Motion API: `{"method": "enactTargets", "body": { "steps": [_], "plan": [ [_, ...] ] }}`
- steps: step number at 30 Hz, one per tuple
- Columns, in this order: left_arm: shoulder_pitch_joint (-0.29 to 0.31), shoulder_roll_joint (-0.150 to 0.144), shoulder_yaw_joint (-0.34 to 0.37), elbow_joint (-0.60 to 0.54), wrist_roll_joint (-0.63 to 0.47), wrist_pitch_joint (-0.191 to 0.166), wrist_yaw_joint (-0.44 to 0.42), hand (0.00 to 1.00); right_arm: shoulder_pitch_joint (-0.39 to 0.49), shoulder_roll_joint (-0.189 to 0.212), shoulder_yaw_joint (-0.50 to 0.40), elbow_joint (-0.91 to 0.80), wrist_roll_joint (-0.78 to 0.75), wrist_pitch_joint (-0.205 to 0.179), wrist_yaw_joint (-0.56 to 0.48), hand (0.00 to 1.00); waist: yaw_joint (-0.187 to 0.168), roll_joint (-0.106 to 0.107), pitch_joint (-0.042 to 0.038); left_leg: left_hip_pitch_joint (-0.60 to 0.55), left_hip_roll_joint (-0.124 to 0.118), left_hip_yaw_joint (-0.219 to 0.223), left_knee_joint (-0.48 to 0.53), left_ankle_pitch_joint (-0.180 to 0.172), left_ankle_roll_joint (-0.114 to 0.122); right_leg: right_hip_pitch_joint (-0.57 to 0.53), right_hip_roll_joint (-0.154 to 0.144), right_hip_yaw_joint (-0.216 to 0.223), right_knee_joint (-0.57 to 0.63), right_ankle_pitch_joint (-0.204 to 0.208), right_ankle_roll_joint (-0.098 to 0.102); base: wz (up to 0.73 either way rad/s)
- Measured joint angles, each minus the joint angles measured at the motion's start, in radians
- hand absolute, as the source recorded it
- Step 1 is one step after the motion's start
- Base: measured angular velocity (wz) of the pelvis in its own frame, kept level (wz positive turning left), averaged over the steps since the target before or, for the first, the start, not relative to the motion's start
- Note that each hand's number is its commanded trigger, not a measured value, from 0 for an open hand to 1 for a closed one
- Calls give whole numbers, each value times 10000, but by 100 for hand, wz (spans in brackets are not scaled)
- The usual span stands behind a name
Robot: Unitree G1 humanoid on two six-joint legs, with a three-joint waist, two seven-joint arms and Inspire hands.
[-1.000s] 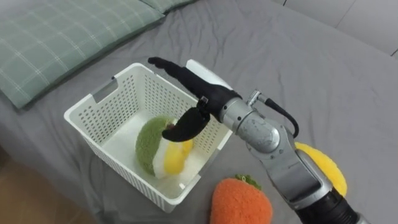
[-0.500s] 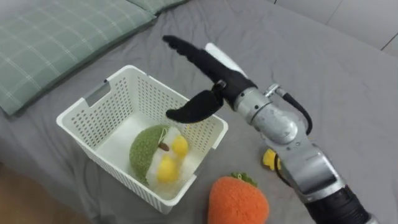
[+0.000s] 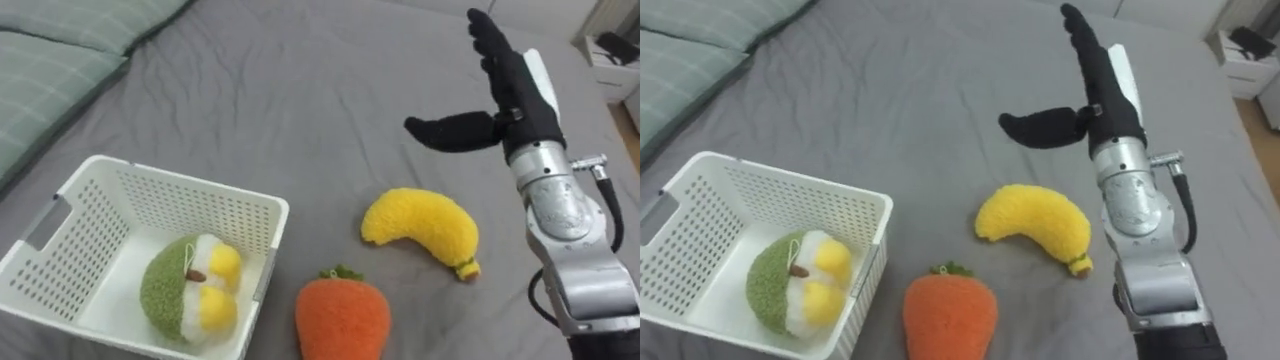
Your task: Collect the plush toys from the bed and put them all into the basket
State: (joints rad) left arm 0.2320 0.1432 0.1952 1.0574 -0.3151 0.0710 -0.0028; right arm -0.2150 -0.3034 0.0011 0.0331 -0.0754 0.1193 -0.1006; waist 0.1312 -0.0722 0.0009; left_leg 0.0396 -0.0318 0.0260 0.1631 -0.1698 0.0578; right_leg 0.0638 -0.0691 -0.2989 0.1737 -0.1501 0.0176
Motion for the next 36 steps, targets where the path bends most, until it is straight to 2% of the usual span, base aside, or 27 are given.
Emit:
{"method": "enactTargets", "body": {
  "steps": [2, 5, 7, 11, 13, 17, 19, 22, 25, 28, 32, 35, 36],
  "plan": [
    [17, 4, 3, 9, 24, -1, 0, 0, 121, -16, -274, 120, 92, -1, -279, 0, -104, 4, -1, 102, 31, 72, -34, -31, -12, 39, 21, 153, 0, 1, -2, -23],
    [11, 1, 4, 15, 22, -33, 0, 0, 94, -125, -750, 821, 406, -222, -635, 0, -208, 2, -2, 246, 53, 269, -124, -36, -13, 64, 87, 349, 1, 3, -5, -16],
    [35, 12, -2, 9, 29, -67, 0, 0, 106, -155, -1043, 1310, 612, -254, -844, 0, -447, 7, 4, 237, 59, 267, -118, -49, -4, 56, 89, 360, -10, 23, -1, -7],
    [2, 53, -77, 15, 6, -57, -2, 0, 109, -156, -1036, 1883, 712, -257, -1041, 0, -699, 34, 18, 259, 69, 356, -132, -51, -4, 24, 114, 482, -2, 26, -2, -6],
    [-58, 51, -188, 15, -18, -58, -1, 0, 110, -156, -1016, 2178, 707, -256, -1055, 0, -714, 46, 25, 265, 89, 509, -148, -51, -5, -25, 127, 559, 15, 36, -11, -15],
    [-64, 70, -245, 1, -18, -52, 1, 0, 125, -155, -1006, 2392, 612, -254, -1088, 0, -741, 36, 29, 234, 111, 533, -177, -51, -7, -139, 140, 612, 101, 36, -12, -6],
    [-113, 80, -321, -51, 25, -45, 12, 0, 122, -155, -985, 2514, 232, -255, -1122, 0, -716, -4, 22, 184, 111, 529, -171, -51, -7, -189, 139, 607, 108, 36, -13, 0],
    [-163, 209, -698, -258, 18, -18, 102, 0, 61, -154, -549, 2967, 68, -262, -1450, 0, -546, -111, -46, -104, 127, 536, -83, -42, -19, -456, 147, 582, 131, 61, -50, 0],
    [-378, 273, -992, -245, -62, 7, 230, 0, -84, -147, 266, 3883, 16, -283, -1487, 0, -362, -217, -1, -273, 137, 511, -35, -43, -21, -578, 146, 521, 140, 66, -56, 3],
    [-977, 290, -1253, -141, -79, 27, 223, 0, -706, -135, 789, 5445, -102, -290, -1463, 0, 57, -290, 14, -1005, 141, 405, 246, -38, -18, -1145, 144, 450, 156, 167, -95, 8],
    [-1225, 305, -1419, -11, -82, 27, 225, 0, -1324, -134, 1065, 6448, -88, -309, -1473, 0, 184, -300, 26, -1444, 127, 256, 372, -24, -24, -1505, 107, 207, 152, 183, -106, 13],
    [-1406, 308, -1477, 39, -114, 29, 231, 0, -1801, -147, 1189, 7191, -93, -349, -1596, 0, 283, -311, 70, -1730, 120, 57, 423, -23, -26, -1683, 91, -28, 123, 183, -106, 18],
    [-1510, 329, -1621, 59, -279, 28, 260, 0, -1911, -155, 1319, 7489, -98, -380, -1687, 0, 304, -318, 117, -1828, 108, -35, 438, -19, -33, -1729, 74, -101, 119, 183, -105, 25]
  ]
}}
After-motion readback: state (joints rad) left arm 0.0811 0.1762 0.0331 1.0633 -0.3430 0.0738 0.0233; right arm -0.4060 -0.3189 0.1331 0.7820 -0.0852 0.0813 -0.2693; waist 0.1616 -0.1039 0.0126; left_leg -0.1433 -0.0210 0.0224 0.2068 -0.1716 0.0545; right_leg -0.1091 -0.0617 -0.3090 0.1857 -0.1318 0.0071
